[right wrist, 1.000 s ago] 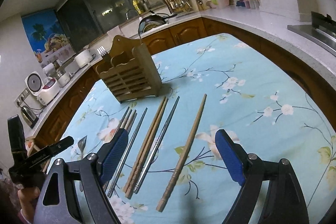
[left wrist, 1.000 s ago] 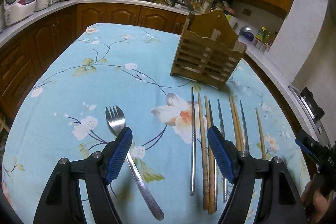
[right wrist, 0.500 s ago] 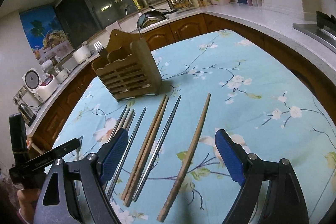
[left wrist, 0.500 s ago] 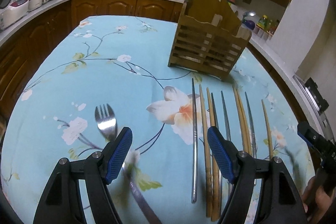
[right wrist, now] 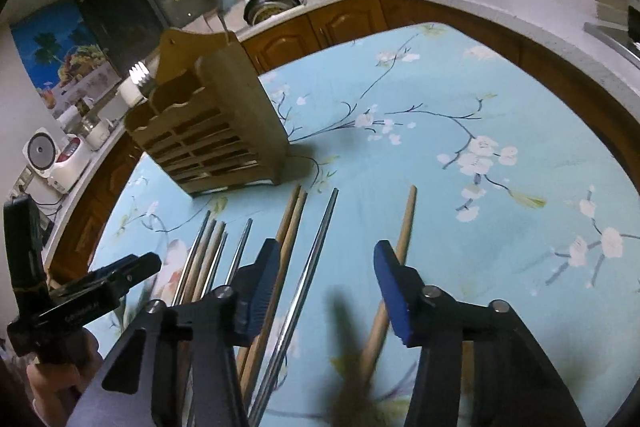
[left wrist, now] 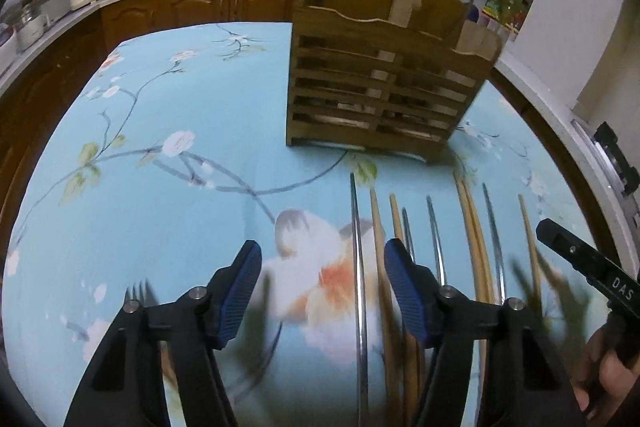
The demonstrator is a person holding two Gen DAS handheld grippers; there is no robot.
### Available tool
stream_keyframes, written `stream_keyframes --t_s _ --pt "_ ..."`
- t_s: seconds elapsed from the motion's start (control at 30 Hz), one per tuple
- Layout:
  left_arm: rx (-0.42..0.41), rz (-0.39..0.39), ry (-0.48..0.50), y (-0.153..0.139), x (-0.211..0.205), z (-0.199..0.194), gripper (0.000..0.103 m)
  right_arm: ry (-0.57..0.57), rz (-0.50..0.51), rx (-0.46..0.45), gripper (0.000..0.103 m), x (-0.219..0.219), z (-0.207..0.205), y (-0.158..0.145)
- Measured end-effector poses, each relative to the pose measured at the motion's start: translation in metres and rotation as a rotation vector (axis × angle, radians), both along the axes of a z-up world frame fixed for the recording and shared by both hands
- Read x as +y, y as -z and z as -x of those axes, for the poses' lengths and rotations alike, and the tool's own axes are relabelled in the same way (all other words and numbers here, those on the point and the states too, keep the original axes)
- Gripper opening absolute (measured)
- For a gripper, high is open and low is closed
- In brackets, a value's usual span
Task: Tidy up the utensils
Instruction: 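Close the left gripper on a metal chopstick while the right grasps another metal chopstick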
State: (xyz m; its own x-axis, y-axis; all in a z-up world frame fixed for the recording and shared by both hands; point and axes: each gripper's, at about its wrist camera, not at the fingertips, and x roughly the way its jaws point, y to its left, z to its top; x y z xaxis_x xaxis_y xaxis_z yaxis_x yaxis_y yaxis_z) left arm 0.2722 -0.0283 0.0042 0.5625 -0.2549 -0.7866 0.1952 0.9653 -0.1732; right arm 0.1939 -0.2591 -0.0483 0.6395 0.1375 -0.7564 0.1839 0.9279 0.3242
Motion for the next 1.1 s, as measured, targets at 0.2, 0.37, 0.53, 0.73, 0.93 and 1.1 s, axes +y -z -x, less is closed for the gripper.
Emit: stream_keyframes --t_s 0.2,0.37,0.53,0.73,0.93,1.1 --pt "0.027 -0.027 0.035 0.011 -0.018 -0.036 0.052 -0.006 0.035 0.055 0.039 0.004 -0.029 0.014" --pt "0.069 -0.059 0.087 0.027 -0.035 -0.056 0.042 -0.027 0.097 0.107 0.031 0.009 -0.051 0.029" --pt "0.046 -0.078 0.104 0.033 -0.043 -0.059 0.036 -0.076 0.208 0.127 0.02 0.027 -0.06 0.03" --pt "0.056 -0.025 0.154 0.037 -0.052 -0.058 0.003 -0.107 0.222 0.129 0.005 0.031 -0.061 0.029" --pt "0.048 0.037 0.124 0.036 -0.032 -0.049 0.003 -0.092 0.103 0.082 0.004 0.024 -0.044 0.015" --pt "0.023 0.099 0.09 0.024 -0.009 -0.029 0.003 -0.097 0.047 0.021 0.004 0.025 -0.024 -0.008"
